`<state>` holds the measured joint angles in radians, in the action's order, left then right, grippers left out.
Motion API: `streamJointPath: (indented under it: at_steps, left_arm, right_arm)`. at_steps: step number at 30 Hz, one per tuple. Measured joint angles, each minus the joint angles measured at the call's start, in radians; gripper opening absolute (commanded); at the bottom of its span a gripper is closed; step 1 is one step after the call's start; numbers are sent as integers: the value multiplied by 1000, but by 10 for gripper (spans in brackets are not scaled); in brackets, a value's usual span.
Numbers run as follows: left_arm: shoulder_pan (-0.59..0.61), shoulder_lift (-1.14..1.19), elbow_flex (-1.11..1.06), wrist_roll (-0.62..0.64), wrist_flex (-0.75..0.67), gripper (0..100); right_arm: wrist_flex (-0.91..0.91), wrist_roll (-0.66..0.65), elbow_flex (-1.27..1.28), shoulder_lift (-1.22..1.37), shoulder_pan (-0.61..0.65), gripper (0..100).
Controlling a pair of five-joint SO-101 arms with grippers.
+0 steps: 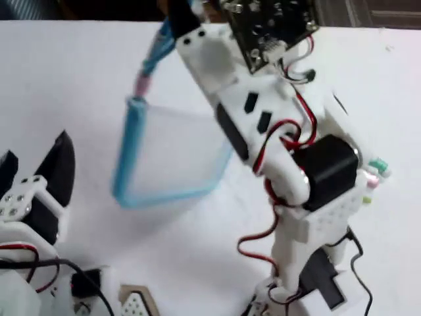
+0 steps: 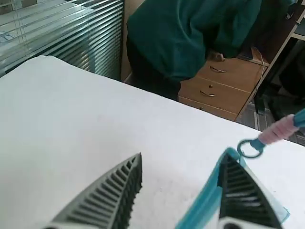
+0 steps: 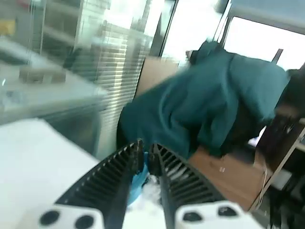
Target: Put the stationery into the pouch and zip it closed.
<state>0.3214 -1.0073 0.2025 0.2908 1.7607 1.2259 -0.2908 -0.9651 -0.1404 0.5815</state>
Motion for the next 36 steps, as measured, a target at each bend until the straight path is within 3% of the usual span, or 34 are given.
streamJointPath:
  at_steps: [5, 14, 24, 29, 33, 36]
  left_arm:
    - [0, -8, -17, 0, -2, 271]
    - [-49, -8, -21, 0, -2, 271]
    - [-110, -9, -21, 0, -2, 271]
    - [-110, -9, -21, 0, -2, 271]
    - [-110, -9, -21, 0, -2, 271]
    - [-110, -9, -61, 0, -12, 271]
  right_arm:
    - [-2, 0, 0, -2, -9, 16]
    - [-287, 28, -54, -26, -15, 16]
    - [-308, 31, -54, -29, -15, 16]
    - [-193, 31, -54, -32, -15, 17]
    - [38, 31, -61, -35, -55, 35]
    - [259, 31, -61, -35, -130, 122]
